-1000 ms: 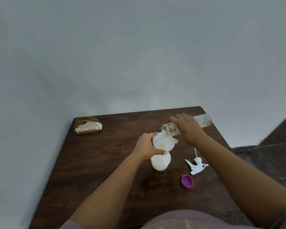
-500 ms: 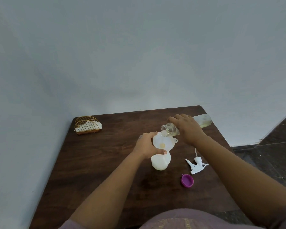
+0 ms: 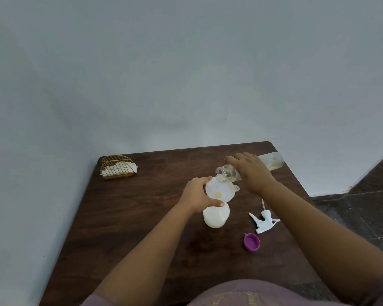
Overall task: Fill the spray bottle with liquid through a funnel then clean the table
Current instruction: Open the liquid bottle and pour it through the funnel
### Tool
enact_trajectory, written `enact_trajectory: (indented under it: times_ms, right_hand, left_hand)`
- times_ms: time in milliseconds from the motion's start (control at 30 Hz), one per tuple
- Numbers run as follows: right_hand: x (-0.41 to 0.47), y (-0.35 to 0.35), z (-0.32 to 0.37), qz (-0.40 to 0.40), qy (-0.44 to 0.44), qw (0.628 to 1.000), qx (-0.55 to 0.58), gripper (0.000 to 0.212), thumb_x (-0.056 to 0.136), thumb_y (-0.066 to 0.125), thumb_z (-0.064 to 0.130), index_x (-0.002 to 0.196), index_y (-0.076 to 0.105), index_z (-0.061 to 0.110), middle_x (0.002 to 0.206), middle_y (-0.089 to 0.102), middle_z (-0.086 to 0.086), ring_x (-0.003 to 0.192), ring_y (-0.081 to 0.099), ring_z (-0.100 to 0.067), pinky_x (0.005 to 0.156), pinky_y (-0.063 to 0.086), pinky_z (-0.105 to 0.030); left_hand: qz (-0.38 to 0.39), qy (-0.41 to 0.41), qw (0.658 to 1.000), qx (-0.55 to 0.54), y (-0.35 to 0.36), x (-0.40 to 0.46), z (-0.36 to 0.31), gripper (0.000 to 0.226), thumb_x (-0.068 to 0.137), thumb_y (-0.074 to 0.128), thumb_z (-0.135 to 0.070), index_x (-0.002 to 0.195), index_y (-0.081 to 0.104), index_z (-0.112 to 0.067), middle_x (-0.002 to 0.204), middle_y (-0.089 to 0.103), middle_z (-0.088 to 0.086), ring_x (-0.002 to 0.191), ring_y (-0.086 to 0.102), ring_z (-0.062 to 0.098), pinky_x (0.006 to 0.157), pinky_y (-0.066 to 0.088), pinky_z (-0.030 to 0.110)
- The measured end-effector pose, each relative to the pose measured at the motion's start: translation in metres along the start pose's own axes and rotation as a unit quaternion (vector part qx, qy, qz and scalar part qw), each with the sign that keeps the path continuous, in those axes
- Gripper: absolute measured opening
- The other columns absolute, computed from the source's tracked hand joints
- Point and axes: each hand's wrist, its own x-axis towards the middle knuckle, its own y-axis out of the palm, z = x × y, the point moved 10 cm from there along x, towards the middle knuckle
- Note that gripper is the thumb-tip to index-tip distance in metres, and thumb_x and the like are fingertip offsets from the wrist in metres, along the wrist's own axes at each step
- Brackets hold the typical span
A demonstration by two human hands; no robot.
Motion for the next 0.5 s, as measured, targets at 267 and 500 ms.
enact_trajectory:
  times_ms: [267,500]
  right_hand:
    - [0.0002,-0.0017,0.0005,-0.002,-0.002,1.0,-0.001,0.055,0.076,0.07,0.014,0.125,0.05,0.025,0.115,0.058,0.001,0.106,0.05,-0.021,0.09,0.036,-0.03]
    - [0.0005,-0.0015,0.0003,-0.001,0.0,1.0,-0.007,0.056,0.076,0.07,0.013,0.126,0.049,0.025,0.115,0.058,0.001,0.106,0.05,-0.02,0.092,0.036,-0.03]
  left_hand:
    - [0.0,0.001,1.0,-0.003,-0.0003,-0.0002,-0.0007,0.094,0.061,0.089,-0.044,0.142,0.048,-0.021,0.142,0.052,0.001,0.125,0.052,0.023,0.103,0.048,0.048]
    - [-0.001,-0.001,1.0,-0.007,0.0005,0.0006,0.0009,0.094,0.06,0.089,-0.044,0.142,0.048,-0.022,0.142,0.052,0.0,0.126,0.051,0.023,0.103,0.047,0.048]
